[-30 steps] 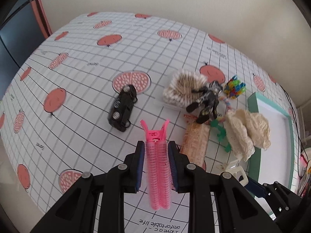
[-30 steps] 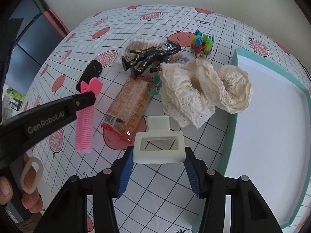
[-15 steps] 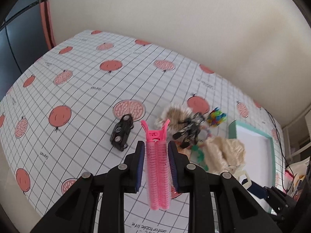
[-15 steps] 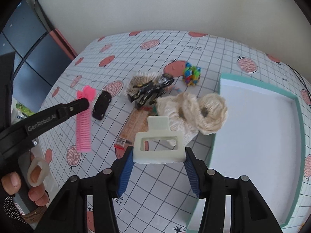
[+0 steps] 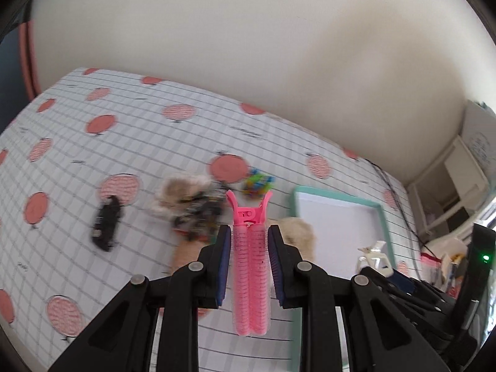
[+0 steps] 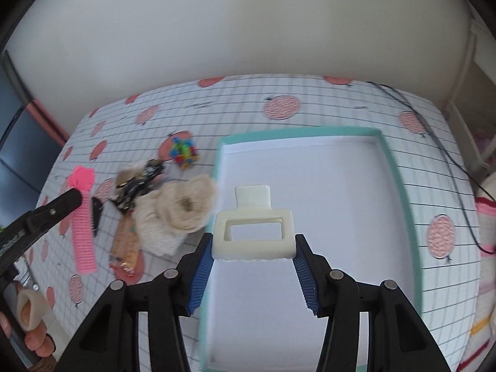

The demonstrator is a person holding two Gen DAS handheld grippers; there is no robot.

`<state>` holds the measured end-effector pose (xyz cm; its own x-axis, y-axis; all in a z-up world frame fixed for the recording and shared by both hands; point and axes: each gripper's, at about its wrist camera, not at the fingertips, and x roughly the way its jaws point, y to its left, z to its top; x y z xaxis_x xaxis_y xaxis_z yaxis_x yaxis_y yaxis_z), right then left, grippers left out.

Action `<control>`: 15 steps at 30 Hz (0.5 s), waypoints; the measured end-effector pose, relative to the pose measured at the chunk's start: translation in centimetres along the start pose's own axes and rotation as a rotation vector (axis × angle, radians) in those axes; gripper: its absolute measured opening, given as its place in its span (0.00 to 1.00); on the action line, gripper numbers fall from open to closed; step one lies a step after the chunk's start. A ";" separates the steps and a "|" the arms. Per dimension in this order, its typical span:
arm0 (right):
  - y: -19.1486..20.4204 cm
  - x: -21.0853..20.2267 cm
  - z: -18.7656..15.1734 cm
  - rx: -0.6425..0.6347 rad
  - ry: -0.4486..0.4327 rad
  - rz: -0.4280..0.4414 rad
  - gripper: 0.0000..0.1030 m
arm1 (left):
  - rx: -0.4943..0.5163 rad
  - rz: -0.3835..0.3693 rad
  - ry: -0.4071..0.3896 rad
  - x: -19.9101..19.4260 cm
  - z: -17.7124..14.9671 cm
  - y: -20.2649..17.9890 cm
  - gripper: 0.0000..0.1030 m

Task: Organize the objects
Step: 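Carry the pink curler and white clip over the teal tray with both tools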

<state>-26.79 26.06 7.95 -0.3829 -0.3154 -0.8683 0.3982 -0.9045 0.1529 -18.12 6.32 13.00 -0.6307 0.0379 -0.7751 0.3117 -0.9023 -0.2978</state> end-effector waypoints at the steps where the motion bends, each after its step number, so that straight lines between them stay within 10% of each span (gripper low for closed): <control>1: -0.6 -0.1 0.1 0.012 -0.007 -0.009 0.52 | 0.007 -0.018 0.003 0.1 0.0 -0.7 0.24; 15: -5.5 -0.9 0.4 0.062 -0.070 -0.152 0.52 | 0.199 -0.126 0.054 3.5 -1.3 -10.0 0.24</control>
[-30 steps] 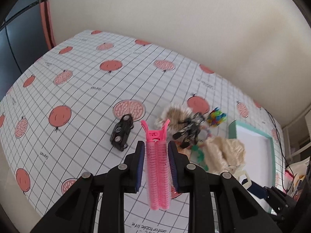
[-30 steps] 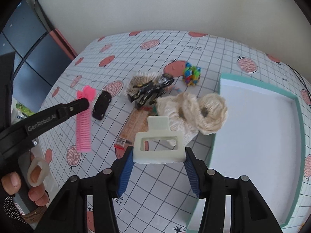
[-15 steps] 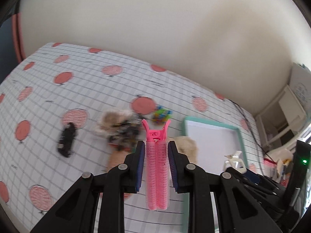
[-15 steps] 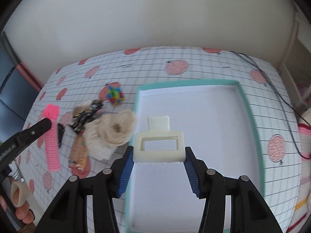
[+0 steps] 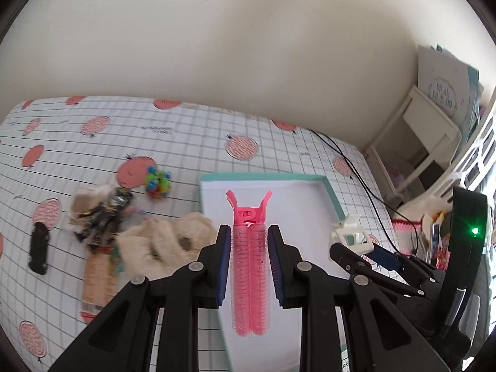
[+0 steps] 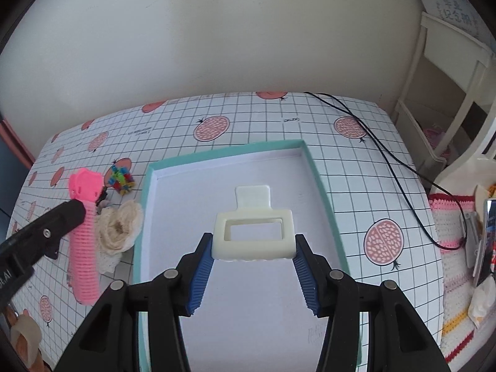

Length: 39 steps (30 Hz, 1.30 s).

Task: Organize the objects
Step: 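Carry the pink curler and white clip over the teal tray with both tools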

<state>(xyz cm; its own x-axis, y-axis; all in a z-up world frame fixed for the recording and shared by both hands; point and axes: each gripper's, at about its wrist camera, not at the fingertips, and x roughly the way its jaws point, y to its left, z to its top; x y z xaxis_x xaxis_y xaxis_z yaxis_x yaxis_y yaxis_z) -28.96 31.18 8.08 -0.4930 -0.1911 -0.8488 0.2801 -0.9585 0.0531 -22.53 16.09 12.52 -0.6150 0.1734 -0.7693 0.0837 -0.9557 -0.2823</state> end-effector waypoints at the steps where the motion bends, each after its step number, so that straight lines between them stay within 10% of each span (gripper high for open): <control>1: -0.2 0.3 -0.1 0.003 0.004 -0.008 0.52 | 0.008 -0.007 0.008 0.6 -0.2 -0.4 0.24; 18: -1.5 5.5 -2.2 0.044 0.107 -0.013 0.52 | -0.048 0.028 0.175 8.5 -2.8 -0.1 0.24; 39: -1.0 6.6 -2.5 0.032 0.153 -0.020 0.52 | -0.090 0.010 0.210 8.7 -3.2 0.6 0.27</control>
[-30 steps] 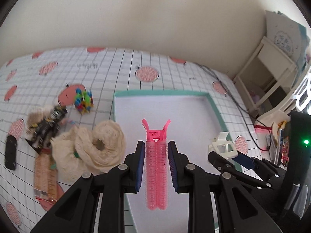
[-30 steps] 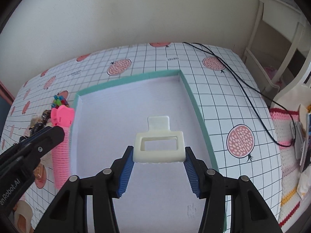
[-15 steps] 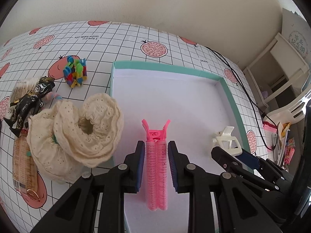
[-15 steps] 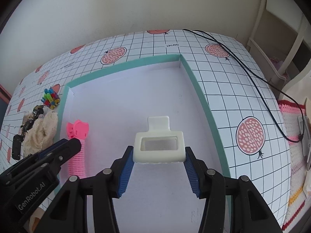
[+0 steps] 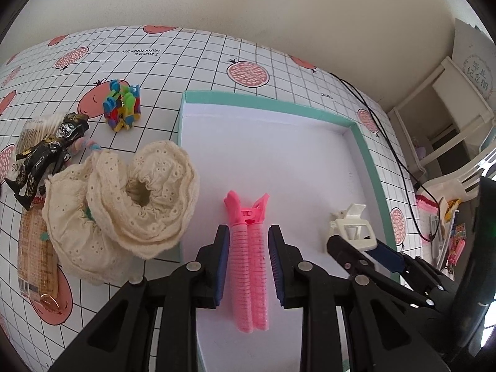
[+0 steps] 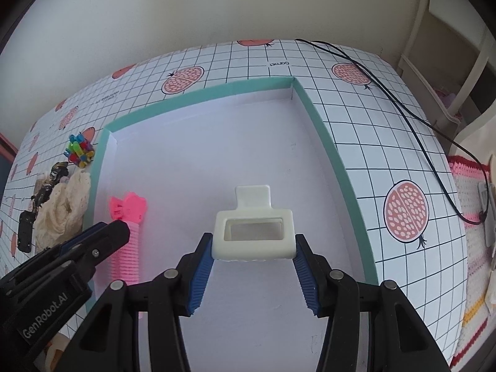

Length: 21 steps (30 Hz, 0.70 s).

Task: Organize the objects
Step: 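Carry the pink curler and white clip over the teal tray with both tools, then open both tools to drop the pink curler and white clip in the tray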

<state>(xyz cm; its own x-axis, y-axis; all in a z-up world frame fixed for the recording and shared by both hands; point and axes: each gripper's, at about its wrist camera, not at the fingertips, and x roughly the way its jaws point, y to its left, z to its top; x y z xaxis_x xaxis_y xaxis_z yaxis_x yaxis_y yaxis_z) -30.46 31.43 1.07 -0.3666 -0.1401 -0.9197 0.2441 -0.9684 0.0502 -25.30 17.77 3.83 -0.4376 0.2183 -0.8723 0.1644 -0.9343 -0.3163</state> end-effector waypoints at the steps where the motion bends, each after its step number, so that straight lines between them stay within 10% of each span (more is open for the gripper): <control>1: 0.0 0.0 0.0 0.000 0.002 0.000 0.52 | 0.001 -0.001 0.000 -0.1 0.0 0.0 0.31; 21: 0.9 -3.4 1.3 -0.004 -0.050 0.019 0.54 | 0.021 0.021 -0.107 -4.3 1.9 -0.5 0.54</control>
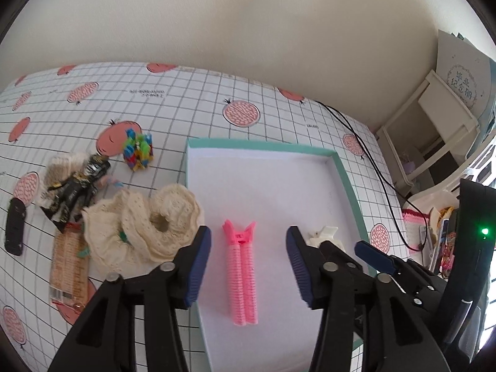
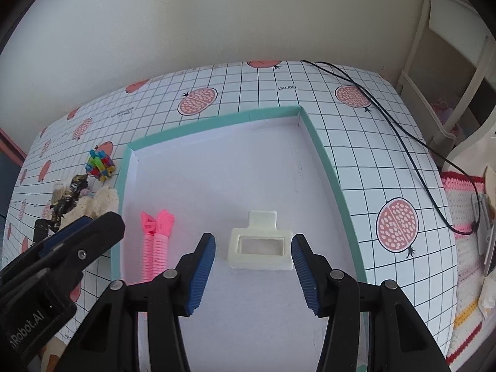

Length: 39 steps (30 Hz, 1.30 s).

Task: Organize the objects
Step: 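Open both tools to drop the pink curler and white clip in the tray, then grasp the black toy car with the left tool while the right tool grasps the lace scrunchie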

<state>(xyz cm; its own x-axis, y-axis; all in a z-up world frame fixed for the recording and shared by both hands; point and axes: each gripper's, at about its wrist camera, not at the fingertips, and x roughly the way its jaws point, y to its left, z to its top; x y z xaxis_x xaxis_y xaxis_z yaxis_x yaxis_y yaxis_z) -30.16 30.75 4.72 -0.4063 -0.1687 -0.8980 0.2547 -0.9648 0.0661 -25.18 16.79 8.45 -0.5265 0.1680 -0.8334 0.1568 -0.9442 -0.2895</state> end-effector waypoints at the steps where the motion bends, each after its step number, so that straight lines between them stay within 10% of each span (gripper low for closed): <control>1: 0.0 -0.1 0.0 0.002 -0.002 0.000 0.54 | -0.004 0.011 -0.003 0.0 0.0 0.2 0.57; 10: -0.4 0.8 -0.4 0.010 0.022 -0.009 0.54 | -0.019 0.126 0.013 0.6 -0.2 2.1 0.62; 32: 0.4 0.9 -0.7 -0.022 -0.019 0.016 1.00 | -0.100 0.225 -0.051 0.2 -0.2 4.9 0.97; 39: 0.3 1.1 -0.7 -0.015 -0.019 0.015 1.00 | -0.115 0.248 -0.071 0.0 -0.2 5.5 0.97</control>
<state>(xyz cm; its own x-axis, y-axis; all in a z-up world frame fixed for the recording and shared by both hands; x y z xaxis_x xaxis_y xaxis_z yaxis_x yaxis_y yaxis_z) -29.90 30.39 3.41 -0.4187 -0.1875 -0.8886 0.2741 -0.9589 0.0732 -24.14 11.69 6.80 -0.5173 -0.0881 -0.8513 0.3794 -0.9152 -0.1359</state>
